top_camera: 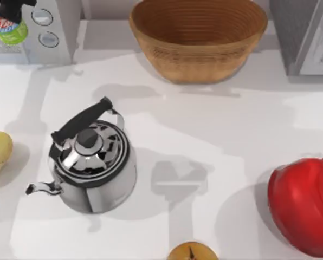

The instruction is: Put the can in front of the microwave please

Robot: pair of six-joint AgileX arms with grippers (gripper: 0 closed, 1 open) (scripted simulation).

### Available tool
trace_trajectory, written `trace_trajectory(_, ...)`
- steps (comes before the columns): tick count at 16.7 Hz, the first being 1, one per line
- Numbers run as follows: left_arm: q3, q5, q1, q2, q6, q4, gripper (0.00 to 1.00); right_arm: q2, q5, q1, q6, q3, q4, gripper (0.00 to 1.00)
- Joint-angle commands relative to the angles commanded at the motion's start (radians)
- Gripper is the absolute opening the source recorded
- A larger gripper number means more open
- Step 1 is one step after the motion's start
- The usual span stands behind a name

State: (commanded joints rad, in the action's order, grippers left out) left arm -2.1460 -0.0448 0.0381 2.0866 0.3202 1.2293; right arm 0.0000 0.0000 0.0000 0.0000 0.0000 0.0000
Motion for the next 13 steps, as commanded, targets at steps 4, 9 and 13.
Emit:
trace_trajectory(4,0.139,-0.01,-0.278,0.024,0.042,-0.028,0.0,0.0,0.0,0.0,0.0,0.0,0.0,1.0)
trace_trajectory(9,0.242,0.002,-0.399,0.093,0.069,-0.028,0.0,0.0,0.0,0.0,0.0,0.0,0.0,1.0)
trace_trajectory(13,0.244,0.004,-0.397,0.093,0.07,-0.031,0.0,0.0,0.0,0.0,0.0,0.0,0.0,1.0)
